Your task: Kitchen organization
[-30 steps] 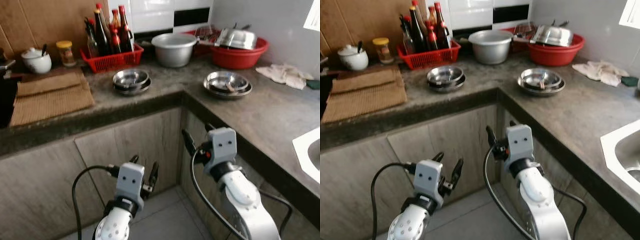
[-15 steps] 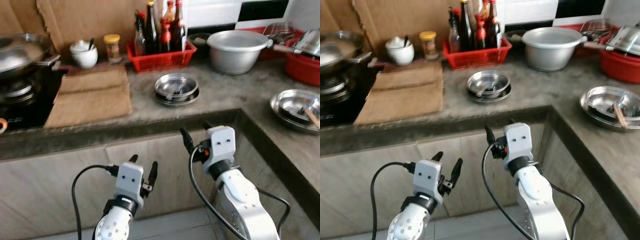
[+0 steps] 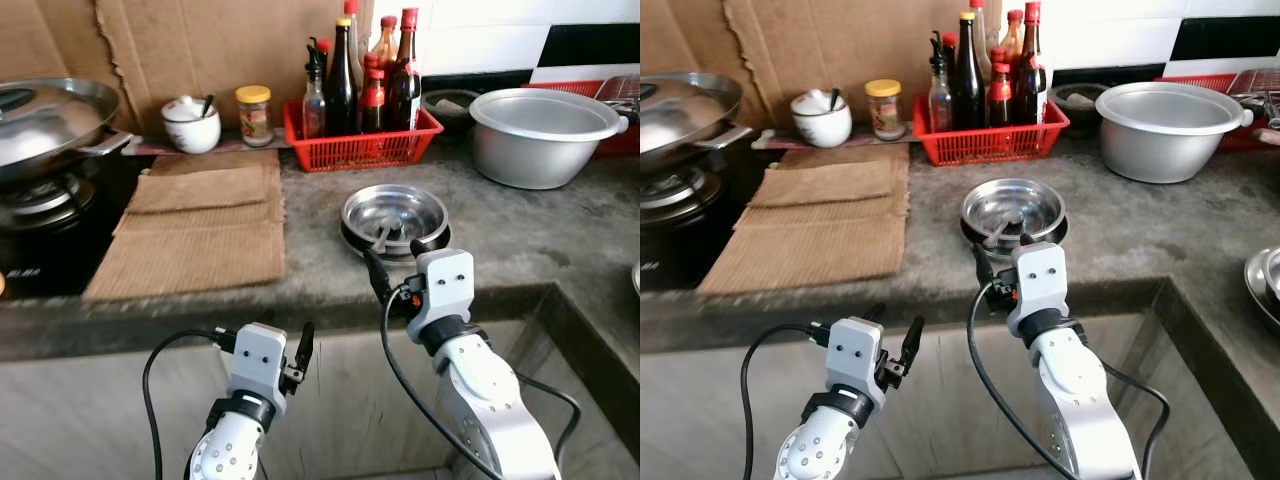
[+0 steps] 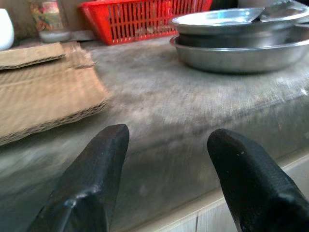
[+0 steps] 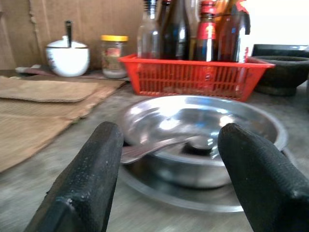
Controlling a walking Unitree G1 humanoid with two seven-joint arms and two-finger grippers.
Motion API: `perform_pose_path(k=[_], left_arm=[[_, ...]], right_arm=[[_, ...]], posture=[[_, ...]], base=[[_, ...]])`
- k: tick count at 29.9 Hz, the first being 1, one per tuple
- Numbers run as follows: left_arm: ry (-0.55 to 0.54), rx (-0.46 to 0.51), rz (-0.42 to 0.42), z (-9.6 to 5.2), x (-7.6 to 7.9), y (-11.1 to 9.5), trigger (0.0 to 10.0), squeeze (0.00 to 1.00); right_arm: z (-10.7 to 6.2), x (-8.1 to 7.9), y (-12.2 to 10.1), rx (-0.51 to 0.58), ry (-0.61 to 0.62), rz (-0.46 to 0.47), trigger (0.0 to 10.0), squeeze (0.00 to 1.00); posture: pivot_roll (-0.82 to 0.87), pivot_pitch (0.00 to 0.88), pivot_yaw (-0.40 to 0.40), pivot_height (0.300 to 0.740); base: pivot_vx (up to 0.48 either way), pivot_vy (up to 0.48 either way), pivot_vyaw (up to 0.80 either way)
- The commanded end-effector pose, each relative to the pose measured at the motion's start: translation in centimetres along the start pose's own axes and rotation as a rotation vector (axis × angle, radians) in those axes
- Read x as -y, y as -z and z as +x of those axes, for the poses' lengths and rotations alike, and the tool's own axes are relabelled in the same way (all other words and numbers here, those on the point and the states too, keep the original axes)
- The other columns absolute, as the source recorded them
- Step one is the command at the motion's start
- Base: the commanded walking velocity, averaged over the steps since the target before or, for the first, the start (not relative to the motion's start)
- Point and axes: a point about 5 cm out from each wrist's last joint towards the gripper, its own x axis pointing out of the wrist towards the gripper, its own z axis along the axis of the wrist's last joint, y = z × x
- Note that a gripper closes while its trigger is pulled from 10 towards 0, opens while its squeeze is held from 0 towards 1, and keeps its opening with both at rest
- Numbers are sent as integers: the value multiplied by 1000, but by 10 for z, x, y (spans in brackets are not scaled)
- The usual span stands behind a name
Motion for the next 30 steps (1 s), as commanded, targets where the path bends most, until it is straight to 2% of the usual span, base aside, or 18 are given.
perform_pose_path(k=[1, 16, 17, 20, 21, 22, 23, 24, 28, 30], left_arm=[[13, -26, -10, -2, 5, 4, 10000, 0], [24, -31, -13, -2, 6, 6, 10000, 0], [25, -32, -13, -2, 6, 6, 10000, 0], [28, -31, -13, -1, 6, 5, 10000, 0], [28, -31, -13, -1, 6, 5, 10000, 0], [29, -27, -13, -1, 6, 5, 10000, 0], [29, -27, -13, -1, 6, 5, 10000, 0], [33, -7, -14, -1, 7, 2, 10000, 0], [102, 83, -45, -4, 16, -11, 10000, 0], [117, 84, -47, -4, 19, -10, 10000, 0]], right_arm=[[1, 4, -3, 19, -6, 7, 10000, 0], [4, 15, -6, 29, 28, 2, 10000, 0], [6, 14, -7, 40, 11, 6, 10000, 1000], [12, 6, -15, 79, -114, -45, 10000, 1000], [12, 6, -15, 79, -114, -45, 10000, 1000], [13, 3, -16, 85, -158, -77, 10000, 243], [13, 3, -16, 85, -158, -77, 10000, 243], [14, 2, -16, 91, -186, -111, 10000, 0], [18, -4, -18, 119, -295, -181, 10000, 0], [18, -5, -19, 124, -322, -208, 10000, 0]], posture=[[13, 36, -3, 740], [11, 31, -2, 740], [11, 33, 0, 740], [12, 39, 1, 740], [12, 39, 1, 740], [12, 42, 0, 740], [12, 42, 0, 740], [12, 42, 0, 740], [19, 45, -6, 740], [16, 47, -1, 740]], base=[[0, 0, 0], [0, 0, 0], [0, 0, 0], [0, 0, 0], [0, 0, 0], [0, 0, 0], [0, 0, 0], [0, 0, 0], [0, 0, 0], [0, 0, 0]])
